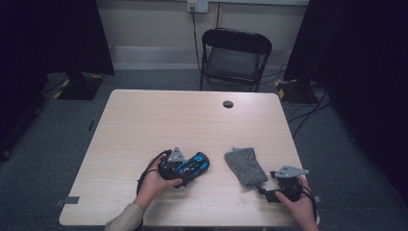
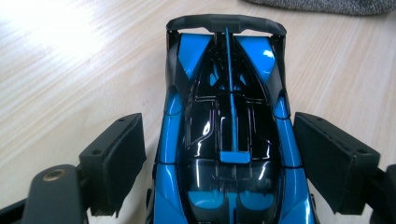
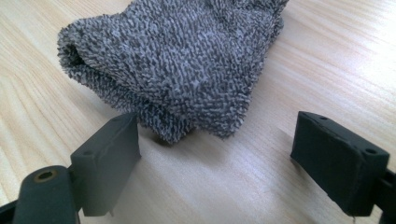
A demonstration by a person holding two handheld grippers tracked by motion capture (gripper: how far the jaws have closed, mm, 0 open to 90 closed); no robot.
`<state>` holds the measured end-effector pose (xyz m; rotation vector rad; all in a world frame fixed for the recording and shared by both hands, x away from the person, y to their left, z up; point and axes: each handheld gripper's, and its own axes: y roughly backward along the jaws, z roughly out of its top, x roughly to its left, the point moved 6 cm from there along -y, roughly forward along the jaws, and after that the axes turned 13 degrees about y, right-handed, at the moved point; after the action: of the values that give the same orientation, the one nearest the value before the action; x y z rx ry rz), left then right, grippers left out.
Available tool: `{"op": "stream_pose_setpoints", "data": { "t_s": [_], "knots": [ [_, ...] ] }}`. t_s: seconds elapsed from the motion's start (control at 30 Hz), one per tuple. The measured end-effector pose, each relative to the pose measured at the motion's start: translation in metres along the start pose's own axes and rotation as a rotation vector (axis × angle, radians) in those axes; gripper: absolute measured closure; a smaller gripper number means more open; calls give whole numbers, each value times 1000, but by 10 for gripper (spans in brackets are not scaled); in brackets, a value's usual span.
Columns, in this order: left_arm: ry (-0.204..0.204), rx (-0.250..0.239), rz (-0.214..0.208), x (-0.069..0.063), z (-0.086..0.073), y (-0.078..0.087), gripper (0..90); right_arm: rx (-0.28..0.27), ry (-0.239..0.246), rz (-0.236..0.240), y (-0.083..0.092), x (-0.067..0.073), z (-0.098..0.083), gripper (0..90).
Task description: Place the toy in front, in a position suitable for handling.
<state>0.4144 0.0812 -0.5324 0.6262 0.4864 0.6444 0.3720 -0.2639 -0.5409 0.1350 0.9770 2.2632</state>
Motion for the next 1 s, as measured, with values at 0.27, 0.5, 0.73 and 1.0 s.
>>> {"op": "stream_pose_setpoints", "data": {
  "t_s": [0.27,0.5,0.73,1.0],
  "knots": [
    [13,1,-4,2,-1,0,174,0,0,0,0,0,0,143],
    [11,5,-7,1,-1,-1,172,0,0,0,0,0,0,143],
    [6,4,-3,2,-1,0,166,0,0,0,0,0,0,143],
    [4,2,-15,0,1,0,167,0,0,0,0,0,0,143]
  ]
}}
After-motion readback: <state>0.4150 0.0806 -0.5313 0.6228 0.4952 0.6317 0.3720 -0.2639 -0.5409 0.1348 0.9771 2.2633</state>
